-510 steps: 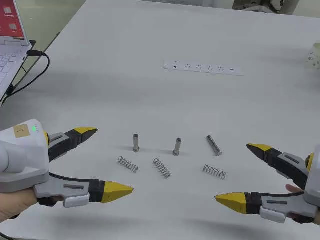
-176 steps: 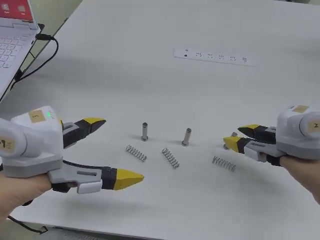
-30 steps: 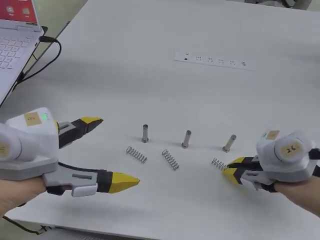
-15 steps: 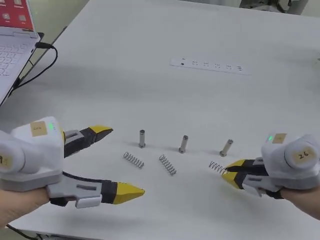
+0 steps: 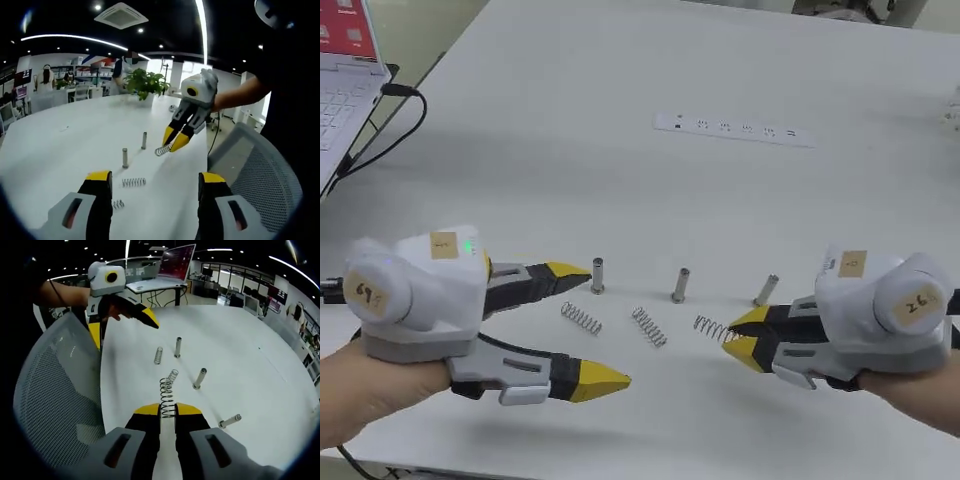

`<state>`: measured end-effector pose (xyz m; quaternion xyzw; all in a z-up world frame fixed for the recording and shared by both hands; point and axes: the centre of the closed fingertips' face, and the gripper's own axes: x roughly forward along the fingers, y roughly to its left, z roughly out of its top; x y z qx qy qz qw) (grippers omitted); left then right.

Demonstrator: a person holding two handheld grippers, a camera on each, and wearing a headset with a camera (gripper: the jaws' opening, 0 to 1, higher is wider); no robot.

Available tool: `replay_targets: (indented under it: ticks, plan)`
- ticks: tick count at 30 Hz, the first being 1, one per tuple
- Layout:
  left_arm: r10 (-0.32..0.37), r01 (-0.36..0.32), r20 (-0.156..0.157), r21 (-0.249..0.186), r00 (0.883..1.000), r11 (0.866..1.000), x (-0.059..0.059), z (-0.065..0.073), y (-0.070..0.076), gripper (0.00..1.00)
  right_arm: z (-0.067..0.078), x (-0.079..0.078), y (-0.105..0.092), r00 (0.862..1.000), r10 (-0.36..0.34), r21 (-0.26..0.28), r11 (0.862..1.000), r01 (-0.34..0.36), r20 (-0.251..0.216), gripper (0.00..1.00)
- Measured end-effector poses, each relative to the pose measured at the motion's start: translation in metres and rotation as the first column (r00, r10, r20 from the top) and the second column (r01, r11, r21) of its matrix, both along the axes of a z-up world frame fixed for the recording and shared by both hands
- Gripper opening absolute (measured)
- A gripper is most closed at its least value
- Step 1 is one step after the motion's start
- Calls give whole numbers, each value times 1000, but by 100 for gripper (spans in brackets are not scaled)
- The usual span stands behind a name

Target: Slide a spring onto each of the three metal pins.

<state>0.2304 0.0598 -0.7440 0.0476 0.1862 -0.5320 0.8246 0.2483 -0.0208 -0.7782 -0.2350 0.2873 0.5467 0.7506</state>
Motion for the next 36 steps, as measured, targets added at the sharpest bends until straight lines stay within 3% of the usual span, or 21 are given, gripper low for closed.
replay_targets:
  ticks: [5, 11, 18, 20, 31, 34, 36]
  plan:
    - [-81, 81, -1, 39, 997, 996, -6, -5, -9, 54, 6, -10, 7, 998, 58, -3, 998, -58, 16, 8]
    - [-113, 113, 1, 8, 994, 994, -1, 2, -22, 46, 5, -19, 12, 996, 93, -7, 996, -93, 9, 8]
    - [-185, 186, -13, 39, 983, 982, -4, -8, -39, 39, 9, -22, 17, 992, 124, -3, 992, -124, 26, 8]
    - [-209, 209, -9, 27, 978, 978, -5, -5, -44, 35, 11, -22, 18, 991, 129, 4, 992, -129, 31, 8]
    - [-206, 206, -5, -17, 978, 978, 1, -4, -53, 23, 19, -27, 21, 986, 157, 40, 987, -159, 49, 8]
    - [-206, 204, -13, -63, 979, 977, -2, -1, -57, 19, 20, -26, 21, 986, 158, 43, 986, -160, 48, 8]
    - [-208, 207, -11, -64, 978, 976, -4, -2, -58, 16, 22, -25, 21, 986, 156, 48, 986, -159, 49, 8]
